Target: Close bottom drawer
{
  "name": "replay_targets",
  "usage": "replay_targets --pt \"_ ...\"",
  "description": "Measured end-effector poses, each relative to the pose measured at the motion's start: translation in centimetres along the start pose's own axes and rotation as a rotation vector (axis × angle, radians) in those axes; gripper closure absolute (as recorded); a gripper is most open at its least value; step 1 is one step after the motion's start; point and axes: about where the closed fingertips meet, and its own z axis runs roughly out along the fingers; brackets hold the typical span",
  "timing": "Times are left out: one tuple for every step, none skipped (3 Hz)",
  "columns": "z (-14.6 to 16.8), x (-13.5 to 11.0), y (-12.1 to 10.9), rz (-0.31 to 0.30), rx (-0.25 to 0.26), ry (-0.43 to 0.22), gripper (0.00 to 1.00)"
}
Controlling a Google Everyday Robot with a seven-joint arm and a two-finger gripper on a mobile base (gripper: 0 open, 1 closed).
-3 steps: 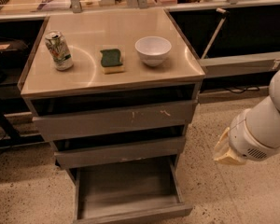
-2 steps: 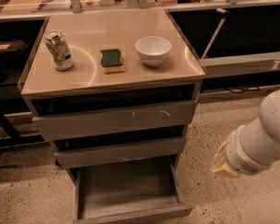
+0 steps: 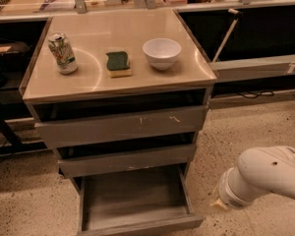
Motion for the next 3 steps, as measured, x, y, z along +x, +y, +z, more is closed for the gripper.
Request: replay_targets --pt "0.0 0.0 0.0 0.000 0.000 0.000 1.00" --pt "4.7 1.2 1.3 0.043 -0.044 -0.004 1.00" --pt "12.1 3.6 2.9 0.120 -0.094 -0.018 1.00"
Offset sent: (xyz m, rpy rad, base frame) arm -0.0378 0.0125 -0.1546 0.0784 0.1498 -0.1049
